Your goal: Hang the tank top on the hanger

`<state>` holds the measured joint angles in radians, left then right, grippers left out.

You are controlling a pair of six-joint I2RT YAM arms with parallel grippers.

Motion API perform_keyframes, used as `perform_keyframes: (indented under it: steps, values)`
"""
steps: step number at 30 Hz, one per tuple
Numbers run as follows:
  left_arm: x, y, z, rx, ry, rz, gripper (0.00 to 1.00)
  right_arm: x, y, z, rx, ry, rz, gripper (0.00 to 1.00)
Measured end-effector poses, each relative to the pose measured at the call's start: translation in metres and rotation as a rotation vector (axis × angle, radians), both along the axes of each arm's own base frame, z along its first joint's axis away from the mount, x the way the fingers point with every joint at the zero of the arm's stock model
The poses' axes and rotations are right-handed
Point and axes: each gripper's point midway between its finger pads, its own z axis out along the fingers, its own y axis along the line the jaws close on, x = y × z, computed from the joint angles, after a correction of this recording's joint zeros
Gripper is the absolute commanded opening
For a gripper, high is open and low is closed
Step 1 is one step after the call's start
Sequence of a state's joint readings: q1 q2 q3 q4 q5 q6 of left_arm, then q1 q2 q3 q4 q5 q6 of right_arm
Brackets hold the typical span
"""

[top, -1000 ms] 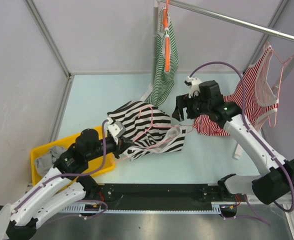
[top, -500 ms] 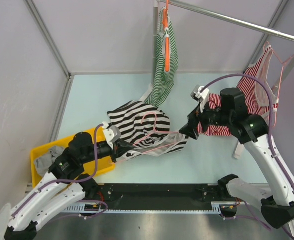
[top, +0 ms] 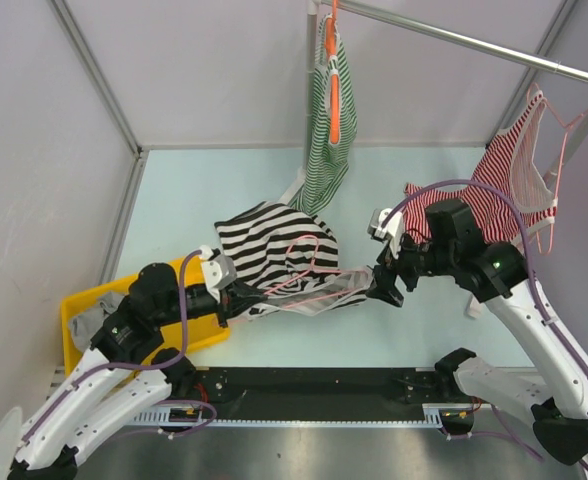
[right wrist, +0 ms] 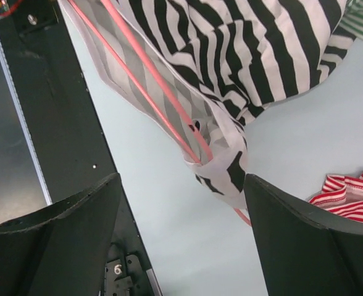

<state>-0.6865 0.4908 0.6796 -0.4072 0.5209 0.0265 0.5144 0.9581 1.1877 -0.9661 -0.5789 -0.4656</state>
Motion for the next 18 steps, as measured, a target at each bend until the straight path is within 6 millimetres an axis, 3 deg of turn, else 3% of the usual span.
perform_keyframes:
  steps: [4,14,17,18]
  values:
    - [-0.007,0.001,0.008,-0.021,-0.016,-0.025,0.0,0.0,-0.002,-0.014,-0.038,0.002,0.005,0.87]
    - [-0.018,0.001,0.02,-0.044,-0.029,-0.067,0.0,0.009,0.004,-0.023,-0.091,-0.075,0.038,0.83]
    - [-0.022,0.003,0.027,-0.055,-0.041,-0.079,0.0,0.009,0.005,-0.028,-0.11,-0.087,0.05,0.74]
    - [-0.023,0.003,0.029,-0.058,-0.045,-0.082,0.0,0.009,0.005,-0.028,-0.113,-0.09,0.053,0.62]
